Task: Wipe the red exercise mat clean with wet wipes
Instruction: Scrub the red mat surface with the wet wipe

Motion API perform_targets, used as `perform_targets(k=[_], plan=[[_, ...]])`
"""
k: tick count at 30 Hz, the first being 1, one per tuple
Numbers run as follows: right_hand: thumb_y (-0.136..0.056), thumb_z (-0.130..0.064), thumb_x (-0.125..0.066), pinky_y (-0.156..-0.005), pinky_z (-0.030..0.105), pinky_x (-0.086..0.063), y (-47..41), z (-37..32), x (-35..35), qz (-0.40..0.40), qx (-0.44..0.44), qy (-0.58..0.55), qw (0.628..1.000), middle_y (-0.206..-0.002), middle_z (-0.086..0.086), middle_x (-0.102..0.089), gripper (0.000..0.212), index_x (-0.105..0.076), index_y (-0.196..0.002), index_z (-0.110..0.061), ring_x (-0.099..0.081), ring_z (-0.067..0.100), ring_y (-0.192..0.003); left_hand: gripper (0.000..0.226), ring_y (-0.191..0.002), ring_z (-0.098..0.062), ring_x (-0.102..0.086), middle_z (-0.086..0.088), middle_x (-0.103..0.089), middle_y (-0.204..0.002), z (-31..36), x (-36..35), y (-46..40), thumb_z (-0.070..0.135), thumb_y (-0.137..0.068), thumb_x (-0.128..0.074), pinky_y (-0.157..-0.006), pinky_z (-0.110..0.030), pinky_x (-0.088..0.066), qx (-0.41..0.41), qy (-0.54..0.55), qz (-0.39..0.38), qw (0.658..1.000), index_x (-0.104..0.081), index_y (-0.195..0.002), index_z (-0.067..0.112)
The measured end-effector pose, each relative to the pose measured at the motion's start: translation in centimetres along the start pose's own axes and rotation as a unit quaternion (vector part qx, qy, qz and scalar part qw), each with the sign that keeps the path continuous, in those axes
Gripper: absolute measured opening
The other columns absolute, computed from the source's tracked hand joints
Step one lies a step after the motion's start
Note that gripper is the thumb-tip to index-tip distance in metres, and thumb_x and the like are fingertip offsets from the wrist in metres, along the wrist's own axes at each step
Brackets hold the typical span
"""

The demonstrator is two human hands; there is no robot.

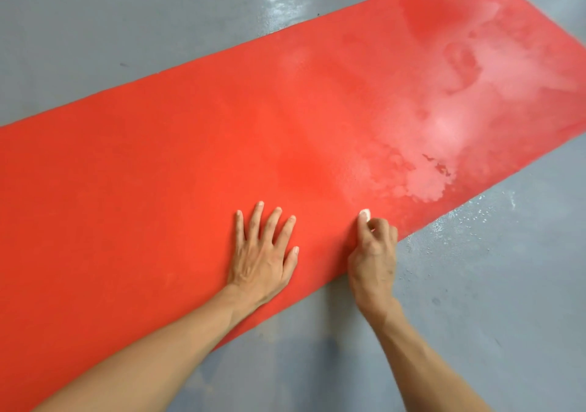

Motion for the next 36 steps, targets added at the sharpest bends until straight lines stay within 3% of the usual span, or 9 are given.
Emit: perform_targets(k=[5, 11, 18, 24, 27, 30, 32, 34, 36], plan=[[-0.089, -0.003, -0.042, -0.08, 0.041, -0.048, 3.4, -4.4, -1.4, -0.096, 0.23, 0.019, 0.968, -0.102, 0.01, -0.055, 0.052, -0.056, -0.14, 0.003, -0.046, 0.028, -0.085, 0.062, -0.155, -0.043, -0.026, -0.013, -0.048, -0.156, 0.1, 0.2, 0.1, 0.05, -0.098, -0.049, -0.12, -0.072, -0.017, 0.0, -0.007, 0.01, 1.0, -0.053, -0.152, 0.02], [-0.08, 0.011, -0.042, -0.076, 0.048, -0.049, -1.1, 2.5, 0.7, 0.003, -0.008, 0.032, 0.999, -0.101, 0.013, -0.056, 0.059, -0.062, -0.135, 0.0, -0.042, 0.031, -0.092, 0.062, -0.155, -0.043, -0.027, -0.012, -0.048, -0.156, 0.1, 0.0, 0.0, 0.05, -0.098, -0.048, -0.12, -0.072, -0.019, 0.004, -0.012, 0.012, 1.0, -0.053, -0.152, 0.02], [-0.095, -0.006, -0.042, -0.075, 0.044, -0.05, 6.5, -4.9, -0.9, -0.093, 0.239, -0.026, 0.966, -0.093, 0.008, -0.052, 0.046, -0.06, -0.137, 0.001, -0.047, 0.029, -0.082, 0.062, -0.155, -0.043, -0.027, -0.012, -0.047, -0.157, 0.2, 0.0, 0.1, 0.05, -0.099, -0.046, -0.119, -0.071, -0.02, 0.001, -0.013, 0.014, 1.0, -0.052, -0.152, 0.02], [-0.082, 0.012, -0.043, -0.076, 0.048, -0.048, -1.9, 0.3, -0.6, 0.021, -0.064, -0.012, 0.998, -0.092, 0.012, -0.051, 0.053, -0.066, -0.129, -0.001, -0.039, 0.029, -0.09, 0.062, -0.154, -0.042, -0.028, -0.011, -0.049, -0.156, 0.1, -0.1, 0.1, 0.051, -0.098, -0.047, -0.119, -0.071, -0.021, 0.005, -0.017, 0.009, 1.0, -0.053, -0.151, 0.021], [-0.089, 0.001, -0.041, -0.079, 0.041, -0.042, 1.3, -6.2, -2.2, -0.043, 0.121, -0.014, 0.992, -0.092, 0.011, -0.052, 0.046, -0.062, -0.131, 0.005, -0.044, 0.029, -0.085, 0.06, -0.153, -0.043, -0.03, -0.011, -0.05, -0.155, 0.1, 0.0, 0.1, 0.05, -0.097, -0.048, -0.119, -0.071, -0.022, 0.0, -0.014, 0.024, 1.0, -0.055, -0.15, 0.021], [-0.093, -0.01, -0.047, -0.074, 0.042, -0.046, 0.8, -7.1, -2.2, -0.087, 0.3, 0.01, 0.95, -0.091, 0.009, -0.053, 0.042, -0.063, -0.13, 0.002, -0.047, 0.03, -0.081, 0.06, -0.152, -0.042, -0.034, -0.01, -0.052, -0.154, 0.1, 0.3, -0.1, 0.05, -0.096, -0.05, -0.118, -0.071, -0.024, 0.001, -0.013, 0.035, 0.999, -0.057, -0.148, 0.022], [-0.086, -0.003, -0.054, -0.077, 0.044, -0.047, -3.3, -3.8, -2.1, -0.077, 0.22, 0.03, 0.972, -0.094, 0.008, -0.052, 0.047, -0.064, -0.132, -0.005, -0.046, 0.03, -0.088, 0.06, -0.149, -0.042, -0.038, -0.009, -0.055, -0.151, 0.0, 0.5, -0.2, 0.051, -0.095, -0.051, -0.118, -0.069, -0.026, 0.001, -0.014, 0.04, 0.999, -0.059, -0.146, 0.022], [-0.082, 0.008, -0.056, -0.078, 0.047, -0.05, -5.9, -1.3, -2.0, -0.045, 0.055, 0.023, 0.997, -0.097, 0.008, -0.052, 0.052, -0.065, -0.13, -0.008, -0.043, 0.029, -0.094, 0.058, -0.143, -0.041, -0.045, -0.01, -0.059, -0.143, -0.2, 0.7, -0.6, 0.049, -0.095, -0.052, -0.12, -0.065, -0.029, -0.006, -0.005, 0.057, 0.998, -0.061, -0.143, 0.019], [-0.089, 0.003, -0.048, -0.079, 0.046, -0.049, -4.7, -3.6, -2.6, -0.045, 0.021, 0.013, 0.999, -0.099, 0.007, -0.052, 0.044, -0.063, -0.13, -0.006, -0.043, 0.029, -0.095, 0.057, -0.132, -0.037, -0.053, -0.01, -0.062, -0.135, -1.1, 1.2, -1.5, 0.046, -0.096, -0.051, -0.122, -0.059, -0.029, -0.005, 0.007, 0.072, 0.997, -0.061, -0.143, 0.015]])
Point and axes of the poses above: each hand's wrist, its own y-axis away from the middle knuckle, its own x-axis out of the back of the hand, z = x × y, the point moved 7 cm from there along -y, towards the middle knuckle
